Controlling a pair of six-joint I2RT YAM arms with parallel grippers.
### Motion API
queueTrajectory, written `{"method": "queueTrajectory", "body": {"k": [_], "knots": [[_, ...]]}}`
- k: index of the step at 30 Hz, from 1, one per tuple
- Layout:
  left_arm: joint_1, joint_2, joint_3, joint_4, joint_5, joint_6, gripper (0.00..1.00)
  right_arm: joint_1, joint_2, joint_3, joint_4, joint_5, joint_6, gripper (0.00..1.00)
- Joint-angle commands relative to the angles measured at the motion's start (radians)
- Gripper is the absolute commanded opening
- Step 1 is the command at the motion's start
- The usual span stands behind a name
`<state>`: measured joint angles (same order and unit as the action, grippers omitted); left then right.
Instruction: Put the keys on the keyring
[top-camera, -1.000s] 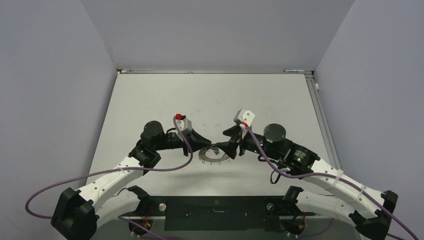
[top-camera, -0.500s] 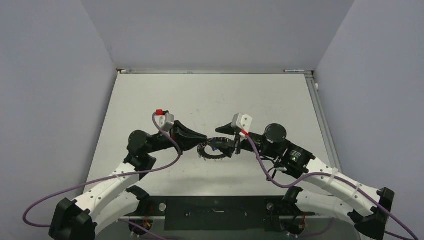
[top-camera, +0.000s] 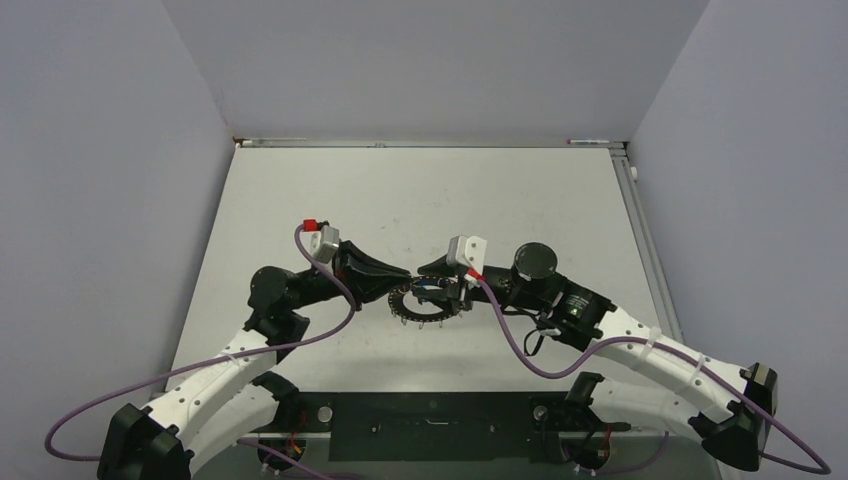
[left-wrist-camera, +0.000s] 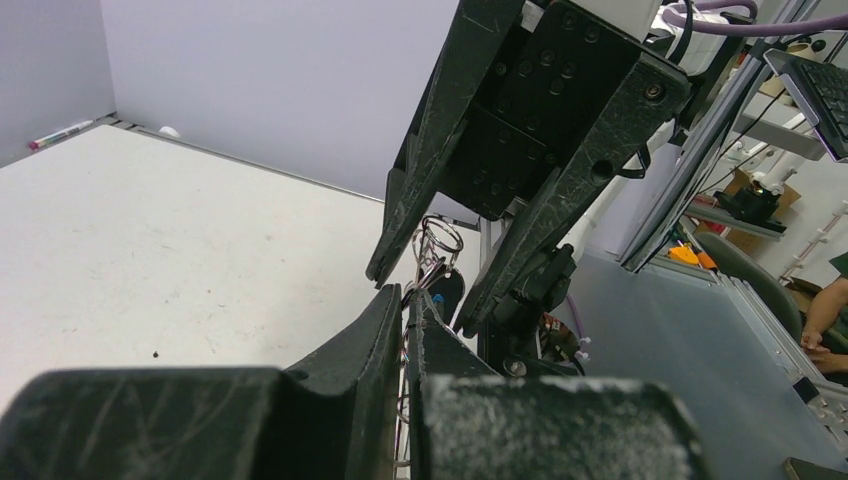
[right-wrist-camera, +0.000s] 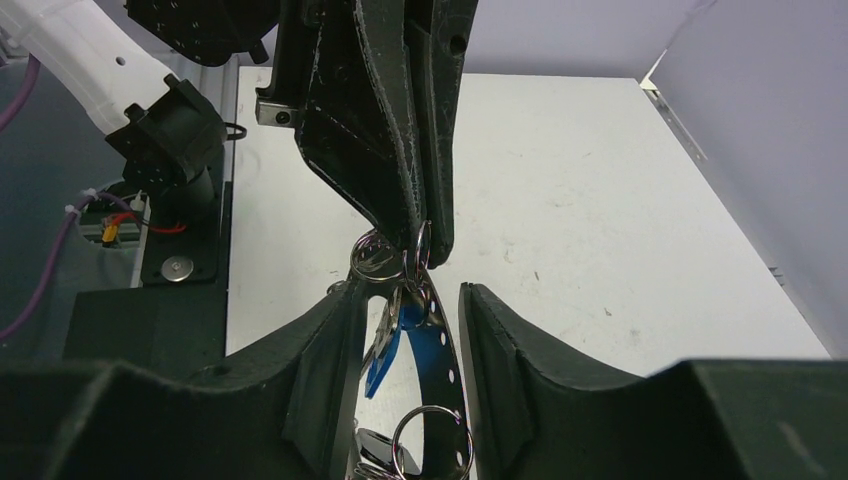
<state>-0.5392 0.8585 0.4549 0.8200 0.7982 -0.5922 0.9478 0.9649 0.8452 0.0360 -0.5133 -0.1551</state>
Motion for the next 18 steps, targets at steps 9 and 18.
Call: {"method": "queueTrajectory", "body": {"k": [9,18], "knots": [[0.008,-0.024,0.001,0.099,0.001,-0.012,0.0,-0.007,0.078,0.12,-0.032,0.021,-0.044,0.49],[0.008,-0.031,-0.004,0.106,0.003,-0.005,0.0,-0.016,0.106,0.153,-0.11,0.002,-0.054,0.44]]}}
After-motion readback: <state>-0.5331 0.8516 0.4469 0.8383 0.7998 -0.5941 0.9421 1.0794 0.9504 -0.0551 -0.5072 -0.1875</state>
